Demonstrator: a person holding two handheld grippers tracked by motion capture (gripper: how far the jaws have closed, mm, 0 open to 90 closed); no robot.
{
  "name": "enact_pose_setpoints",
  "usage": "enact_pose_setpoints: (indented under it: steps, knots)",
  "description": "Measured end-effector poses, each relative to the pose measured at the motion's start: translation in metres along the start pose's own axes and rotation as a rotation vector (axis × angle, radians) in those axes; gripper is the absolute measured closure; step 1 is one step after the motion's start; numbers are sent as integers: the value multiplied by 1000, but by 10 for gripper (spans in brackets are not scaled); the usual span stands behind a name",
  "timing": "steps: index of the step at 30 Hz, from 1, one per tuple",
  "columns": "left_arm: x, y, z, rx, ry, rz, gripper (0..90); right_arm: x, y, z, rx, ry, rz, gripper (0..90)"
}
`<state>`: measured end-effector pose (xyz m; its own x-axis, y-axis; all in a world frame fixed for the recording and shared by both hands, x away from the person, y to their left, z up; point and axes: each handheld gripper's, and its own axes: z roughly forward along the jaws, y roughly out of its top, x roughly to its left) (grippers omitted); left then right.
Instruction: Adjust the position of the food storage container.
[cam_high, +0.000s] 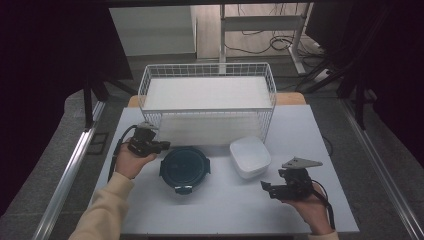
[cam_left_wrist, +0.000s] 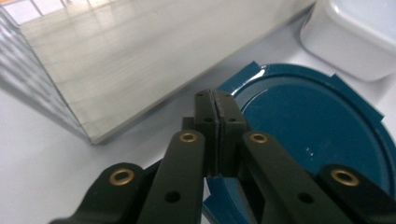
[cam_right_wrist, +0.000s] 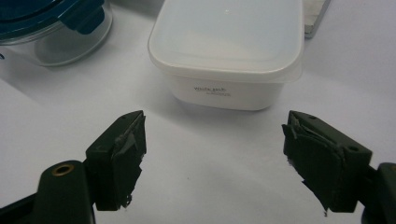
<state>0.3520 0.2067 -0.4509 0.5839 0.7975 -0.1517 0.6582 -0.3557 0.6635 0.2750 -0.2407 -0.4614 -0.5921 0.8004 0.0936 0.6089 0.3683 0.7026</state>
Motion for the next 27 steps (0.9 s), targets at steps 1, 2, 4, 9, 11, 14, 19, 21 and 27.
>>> enact_pose_setpoints:
  steps: [1, 2, 4, 9, 11, 14, 19, 21, 27]
  knots:
    - [0, 0, 2, 7, 2, 7, 900, 0, 0, 0, 1, -1, 1, 209]
    - [-1, 1, 4, 15, 5, 13, 900, 0, 0, 0, 3, -2, 4, 209]
    - [-1, 1, 7, 17, 12, 16, 900, 0, 0, 0, 4, -2, 4, 208]
    - [2, 1, 17, 43, 31, 33, 900, 0, -1, 1, 6, -2, 5, 209]
    - [2, 1, 18, 47, 33, 30, 900, -1, -1, 1, 7, -2, 4, 209]
    - [3, 1, 22, 52, 32, 42, 900, -1, -1, 2, 8, -3, 1, 208]
    - [5, 1, 26, 58, 30, 40, 900, 0, -1, 3, 13, -3, 0, 209]
    - [7, 1, 28, 68, 30, 46, 900, -1, -1, 3, 13, -5, 0, 208]
    - [7, -2, 36, 107, 42, 89, 900, -1, -2, 3, 15, -6, -2, 209]
